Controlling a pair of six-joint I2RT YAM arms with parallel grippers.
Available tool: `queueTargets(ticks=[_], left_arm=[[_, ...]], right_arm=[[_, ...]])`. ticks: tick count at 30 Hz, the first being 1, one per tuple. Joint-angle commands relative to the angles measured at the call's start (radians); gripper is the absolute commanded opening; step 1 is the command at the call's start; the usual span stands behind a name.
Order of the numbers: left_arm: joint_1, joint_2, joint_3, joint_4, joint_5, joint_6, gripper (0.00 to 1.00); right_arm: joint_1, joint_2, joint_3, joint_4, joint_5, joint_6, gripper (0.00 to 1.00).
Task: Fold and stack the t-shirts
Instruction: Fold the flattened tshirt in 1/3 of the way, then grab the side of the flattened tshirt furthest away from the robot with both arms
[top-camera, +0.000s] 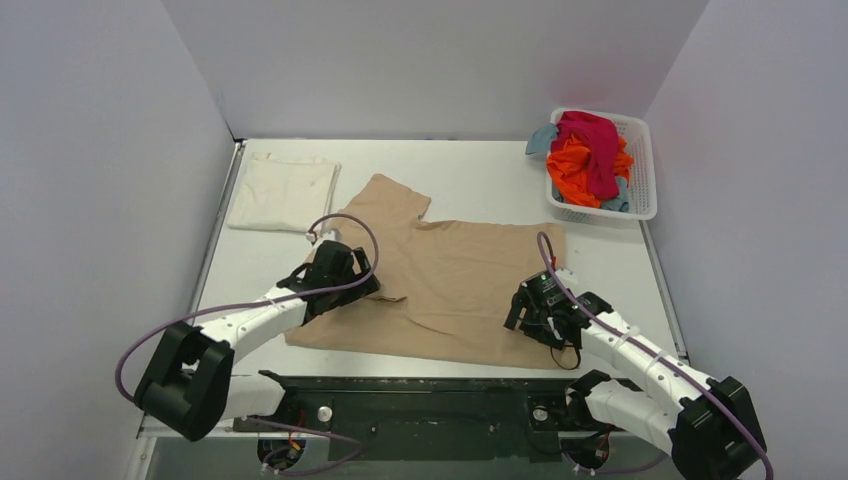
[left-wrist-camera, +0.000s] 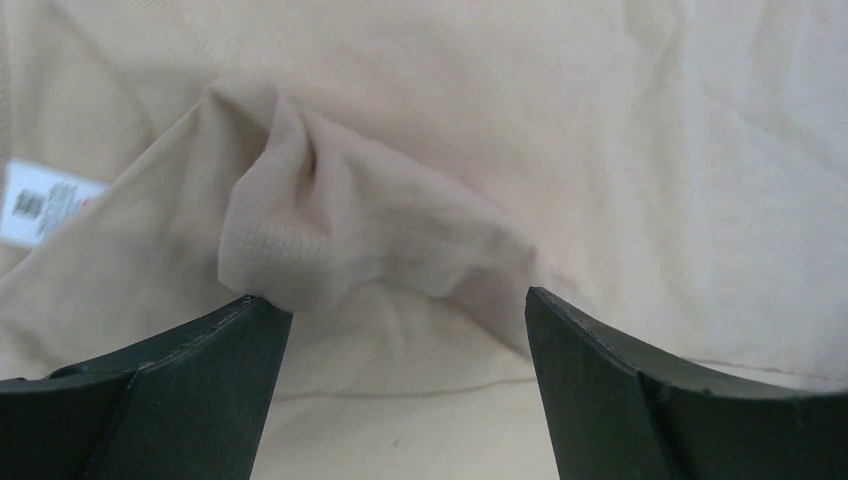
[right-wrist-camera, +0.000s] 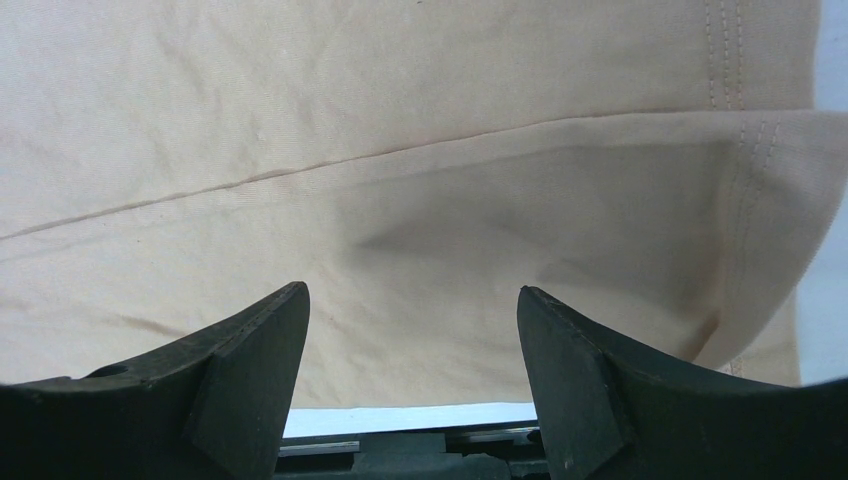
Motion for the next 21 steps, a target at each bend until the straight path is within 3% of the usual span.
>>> queueTargets(ticks=[1,6,10,15,21], left_arm=[[0.021,0.121,0.107,0.290,0.066,-0.005,0.96],[0.059,0.263,0.305,0.317,0.161,0.002,0.96],[0.086,0.340,0.458,0.170,0.101,0.029,0.96],[0.137,0.430,0.625,0.065,0.126,0.089,0.96],[0.181,0.621,0.921,-0.044,0.087,0.255,0.96]], right_arm=[[0.006,0.011,0.038,-0.024,0.028,-0.009,0.71],[0.006,0.002,0.056,-0.028,0.039,-0.007,0.71],[0.003,-0.012,0.083,-0.073,0.095,-0.011,0.71],[-0.025,-0.057,0.148,-0.157,0.194,-0.020,0.74],[-0.214,-0.039,0.237,-0.157,0.250,-0.117,0.76]])
